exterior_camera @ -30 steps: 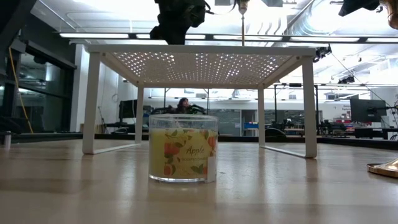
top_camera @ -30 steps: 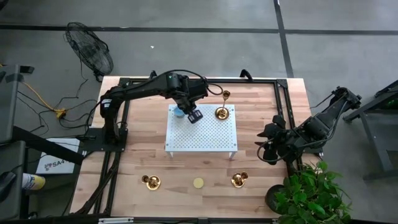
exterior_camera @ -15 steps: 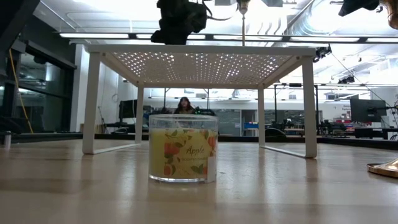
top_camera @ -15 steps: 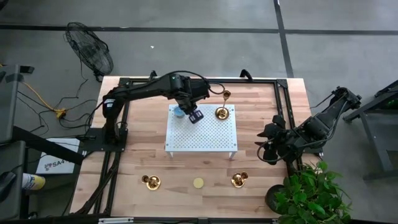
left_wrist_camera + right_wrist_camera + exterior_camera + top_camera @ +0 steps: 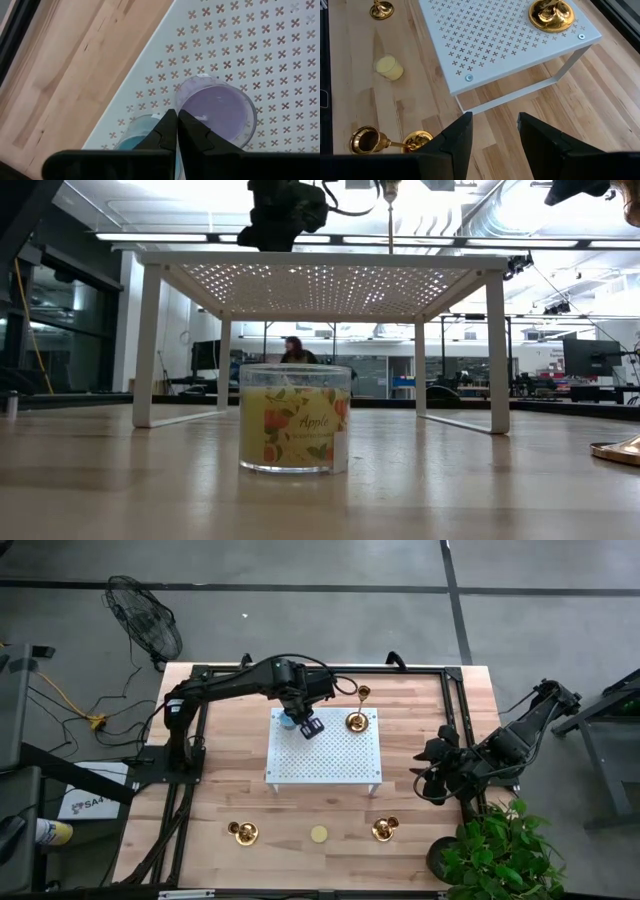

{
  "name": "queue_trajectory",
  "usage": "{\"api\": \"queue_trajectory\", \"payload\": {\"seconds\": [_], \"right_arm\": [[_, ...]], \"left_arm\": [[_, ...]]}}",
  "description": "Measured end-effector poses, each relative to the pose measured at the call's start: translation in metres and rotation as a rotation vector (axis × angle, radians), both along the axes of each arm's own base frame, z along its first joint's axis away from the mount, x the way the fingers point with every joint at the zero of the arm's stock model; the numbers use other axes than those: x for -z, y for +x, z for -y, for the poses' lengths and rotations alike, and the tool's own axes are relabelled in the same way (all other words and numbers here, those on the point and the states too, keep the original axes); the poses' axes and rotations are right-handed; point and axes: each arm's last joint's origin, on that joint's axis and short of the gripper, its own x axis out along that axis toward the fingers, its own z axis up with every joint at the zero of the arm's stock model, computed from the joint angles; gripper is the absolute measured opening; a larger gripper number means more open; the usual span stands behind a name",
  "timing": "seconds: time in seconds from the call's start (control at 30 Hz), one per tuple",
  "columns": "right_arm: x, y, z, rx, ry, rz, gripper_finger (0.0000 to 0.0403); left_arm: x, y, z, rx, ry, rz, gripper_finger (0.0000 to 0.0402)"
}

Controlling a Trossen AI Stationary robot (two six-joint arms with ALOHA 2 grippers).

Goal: Pick & Place candle stick holders
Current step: Put the purple scented candle on the shelf, then put the yellow scented candle on the shelf

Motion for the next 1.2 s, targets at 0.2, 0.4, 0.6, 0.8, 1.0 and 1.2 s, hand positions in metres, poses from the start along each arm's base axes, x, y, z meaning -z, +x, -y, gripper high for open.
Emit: {"api": "queue_trajectory", "payload": {"seconds": [0.2, 0.4, 0.6, 0.8, 1.0, 1.2], "right_arm": [[0.0, 0.0, -0.001, -0.013, 0.012, -0.013, 0.0153], [0.0, 0.0, -0.001, -0.015, 0.011, -0.013, 0.0153], [0.0, 0.0, -0.001, -0.021, 0.019, -0.018, 0.0154], [0.001, 0.0, -0.001, -0.02, 0.032, -0.022, 0.0154], [0.0, 0.0, -0.001, -0.004, 0.046, -0.018, 0.0154], [0.001, 0.0, -0.001, -0.003, 0.053, -0.02, 0.0154]], "left_arm": [[0.0, 0.0, 0.0, 0.007, 0.004, -0.001, 0.0033], [0.0, 0.0, 0.0, 0.026, 0.016, -0.007, 0.0089], [-0.002, -0.001, 0.0, 0.046, 0.029, -0.012, 0.0139], [-0.022, -0.006, 0.001, 0.053, 0.041, 0.026, 0.0152], [-0.041, -0.015, 0.003, 0.043, 0.047, 0.035, 0.0152], [-0.049, -0.019, 0.019, 0.034, 0.033, 0.067, 0.0152]]}}
